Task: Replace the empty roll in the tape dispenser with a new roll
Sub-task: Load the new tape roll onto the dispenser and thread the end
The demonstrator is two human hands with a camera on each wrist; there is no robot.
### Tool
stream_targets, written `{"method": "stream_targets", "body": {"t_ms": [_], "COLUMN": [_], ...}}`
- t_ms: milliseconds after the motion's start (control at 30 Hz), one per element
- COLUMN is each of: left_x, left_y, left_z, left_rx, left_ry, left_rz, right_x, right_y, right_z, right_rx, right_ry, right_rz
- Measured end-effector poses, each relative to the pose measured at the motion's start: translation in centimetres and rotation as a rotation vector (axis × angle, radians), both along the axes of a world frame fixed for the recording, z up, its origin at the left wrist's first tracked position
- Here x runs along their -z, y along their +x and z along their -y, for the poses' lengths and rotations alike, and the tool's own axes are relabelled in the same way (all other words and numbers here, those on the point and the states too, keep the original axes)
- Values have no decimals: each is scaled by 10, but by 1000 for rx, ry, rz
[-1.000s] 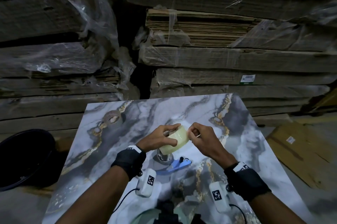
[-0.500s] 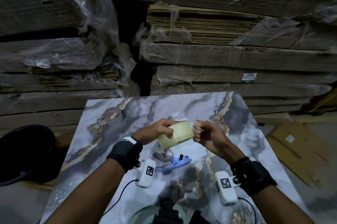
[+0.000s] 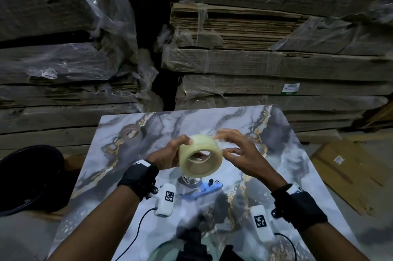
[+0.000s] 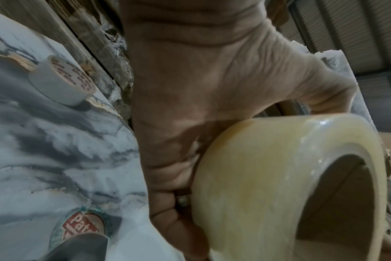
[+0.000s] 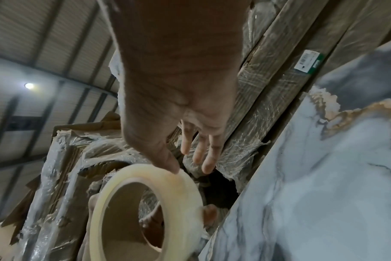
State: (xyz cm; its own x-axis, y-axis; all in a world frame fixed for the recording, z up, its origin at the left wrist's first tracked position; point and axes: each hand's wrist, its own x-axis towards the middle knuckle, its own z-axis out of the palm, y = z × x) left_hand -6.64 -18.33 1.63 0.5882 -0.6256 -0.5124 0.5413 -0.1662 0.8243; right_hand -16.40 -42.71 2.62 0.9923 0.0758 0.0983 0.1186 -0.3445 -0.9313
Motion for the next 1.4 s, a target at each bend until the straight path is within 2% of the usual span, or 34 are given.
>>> {"method": "stream_targets", "body": {"t_ms": [100, 233, 333, 433, 533, 667, 800, 1133, 1233, 1400], "left_x": [2, 3, 4, 3, 3, 14, 16, 22, 25, 26], "left_y": [-1, -4, -8, -12, -14, -12, -15, -18, -16, -14], "left_z": [-4, -5, -7, -4, 0, 0, 0, 4, 0, -4], "left_rx": [0, -75, -102, -80, -167, -242, -297, -439, -470, -462], "left_ry": [-44, -76, -27, 35, 105, 193, 204, 213, 216, 217], "left_rz": [13, 42, 92, 220, 319, 368, 360, 319, 302, 311], "right_x": [0, 3, 11, 20, 29, 41, 42, 37, 37, 40], "right_y": [2, 3, 4, 6, 7, 9, 7, 2, 0, -1], "right_z": [-4, -4, -6, -10, -14, -17, -17, -20, -20, -20], "right_rx": [82, 157, 204, 257, 291, 319, 286, 205, 159, 243], "right_ry": [40, 108, 125, 131, 125, 78, 28, 178, 147, 83], "right_rz": [75, 68, 60, 43, -8, -12, 21, -10, -25, 24]}}
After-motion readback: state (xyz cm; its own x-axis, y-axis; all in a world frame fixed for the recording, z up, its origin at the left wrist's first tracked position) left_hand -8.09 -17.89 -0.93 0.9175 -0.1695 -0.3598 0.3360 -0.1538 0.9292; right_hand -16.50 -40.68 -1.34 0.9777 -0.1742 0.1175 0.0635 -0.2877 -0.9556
